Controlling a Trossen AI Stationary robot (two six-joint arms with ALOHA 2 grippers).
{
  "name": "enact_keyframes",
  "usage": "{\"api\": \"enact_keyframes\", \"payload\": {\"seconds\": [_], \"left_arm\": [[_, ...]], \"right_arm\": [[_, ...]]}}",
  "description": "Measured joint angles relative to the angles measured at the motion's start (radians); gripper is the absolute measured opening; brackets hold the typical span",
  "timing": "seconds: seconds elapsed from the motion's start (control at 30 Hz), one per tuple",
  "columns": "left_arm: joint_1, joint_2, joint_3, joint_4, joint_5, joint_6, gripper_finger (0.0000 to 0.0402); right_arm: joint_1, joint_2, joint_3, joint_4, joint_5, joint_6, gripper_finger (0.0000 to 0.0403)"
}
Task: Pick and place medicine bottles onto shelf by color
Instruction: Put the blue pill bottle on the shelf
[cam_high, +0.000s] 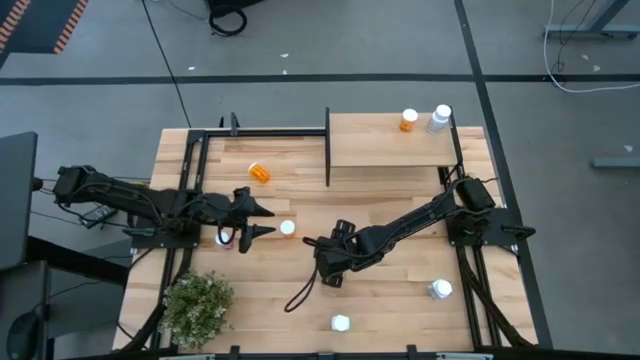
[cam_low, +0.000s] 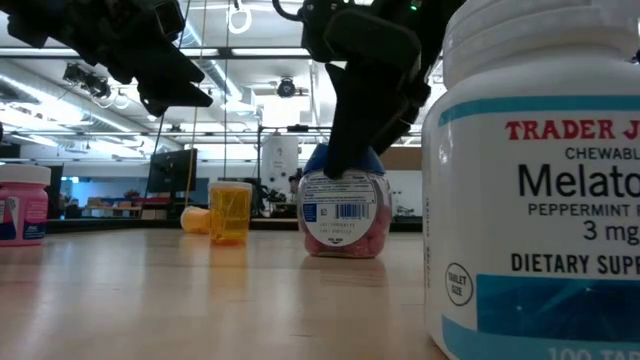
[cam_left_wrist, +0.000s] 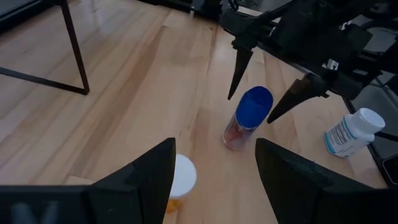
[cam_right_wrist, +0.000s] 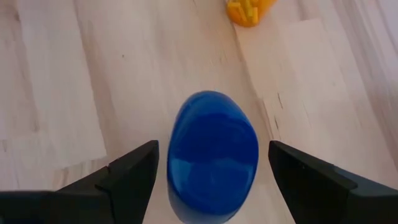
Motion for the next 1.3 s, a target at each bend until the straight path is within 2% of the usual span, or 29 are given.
{"api": "enact_keyframes", "payload": {"seconds": [0.13,0.3,0.4,0.67,0.83,1.0,1.3], "left_arm": [[0.0,0.0,0.0,0.0,0.0,0.003,0.0229],[0.0,0.0,0.0,0.0,0.0,0.0,0.0229],[0.0,0.0,0.0,0.0,0.0,0.0,0.0229],[0.0,0.0,0.0,-0.001,0.0,0.0,0.0229],[0.0,0.0,0.0,-0.002,0.0,-0.001,0.0229],[0.0,0.0,0.0,-0.013,0.0,-0.001,0.0229],[-0.011,0.0,0.0,-0.031,0.003,-0.019,0.0229]], "right_arm": [[0.0,0.0,0.0,0.004,0.005,-0.017,0.0286],[0.0,0.0,0.0,0.004,0.005,-0.017,0.0221],[0.0,0.0,0.0,0.005,0.005,-0.024,0.0196],[-0.005,0.0,0.038,-0.017,0.004,-0.061,0.0216],[-0.029,-0.02,0.1,-0.115,-0.003,-0.072,0.0209],[-0.074,-0.042,0.243,-0.306,0.037,-0.061,0.0209],[-0.207,-0.047,0.629,-0.606,0.128,-0.05,0.0211]]}}
